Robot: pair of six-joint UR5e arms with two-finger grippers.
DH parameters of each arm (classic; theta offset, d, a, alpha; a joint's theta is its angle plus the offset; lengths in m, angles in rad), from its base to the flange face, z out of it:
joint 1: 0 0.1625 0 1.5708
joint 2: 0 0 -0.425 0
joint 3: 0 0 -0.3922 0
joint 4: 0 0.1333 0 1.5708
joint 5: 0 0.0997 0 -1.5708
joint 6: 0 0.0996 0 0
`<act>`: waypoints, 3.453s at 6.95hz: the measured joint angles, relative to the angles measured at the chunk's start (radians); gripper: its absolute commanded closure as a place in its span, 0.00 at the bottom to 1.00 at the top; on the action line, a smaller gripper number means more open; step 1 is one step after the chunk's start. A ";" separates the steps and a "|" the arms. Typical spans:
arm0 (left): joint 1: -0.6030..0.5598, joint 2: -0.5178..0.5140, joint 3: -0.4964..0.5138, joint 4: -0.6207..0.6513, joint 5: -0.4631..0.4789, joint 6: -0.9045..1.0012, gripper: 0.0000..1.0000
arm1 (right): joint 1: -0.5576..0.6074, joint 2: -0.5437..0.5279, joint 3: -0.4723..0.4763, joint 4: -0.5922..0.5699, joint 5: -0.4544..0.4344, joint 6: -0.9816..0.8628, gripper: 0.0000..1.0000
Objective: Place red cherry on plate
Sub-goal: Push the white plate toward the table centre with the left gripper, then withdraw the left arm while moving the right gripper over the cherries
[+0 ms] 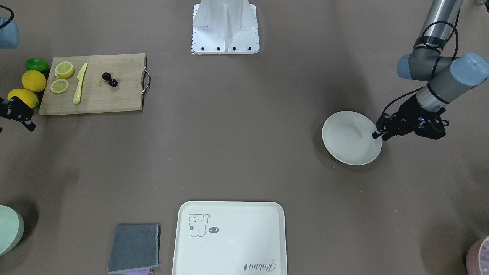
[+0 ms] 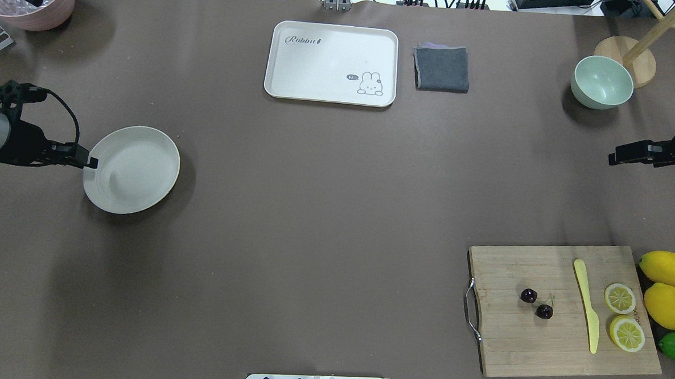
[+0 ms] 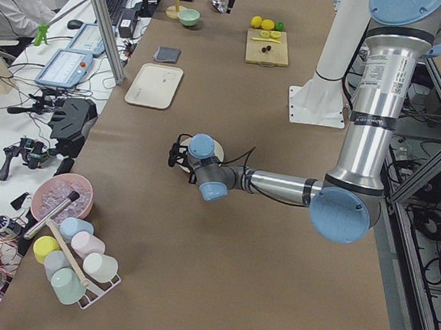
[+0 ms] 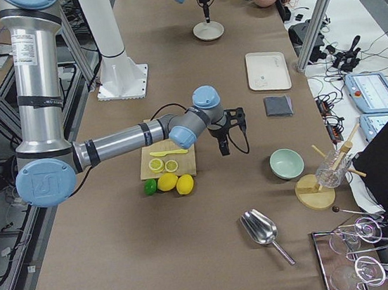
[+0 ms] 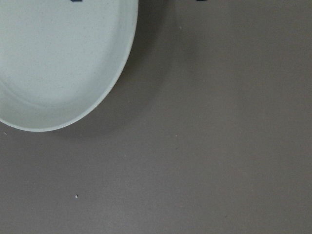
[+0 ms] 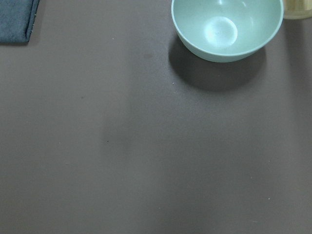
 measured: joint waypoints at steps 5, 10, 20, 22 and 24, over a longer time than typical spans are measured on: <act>0.045 -0.010 -0.009 -0.001 0.049 -0.029 1.00 | 0.000 0.000 0.000 0.000 0.001 0.001 0.00; 0.166 -0.189 -0.060 0.016 0.156 -0.345 1.00 | 0.000 0.000 0.003 0.002 0.003 0.002 0.00; 0.361 -0.374 -0.181 0.348 0.365 -0.455 0.02 | -0.071 0.001 0.066 -0.011 -0.023 0.132 0.00; 0.177 -0.259 -0.385 0.591 0.193 -0.237 0.02 | -0.190 -0.015 0.123 -0.024 -0.101 0.258 0.00; -0.087 -0.118 -0.492 0.757 0.008 0.123 0.02 | -0.308 -0.062 0.185 -0.040 -0.173 0.343 0.00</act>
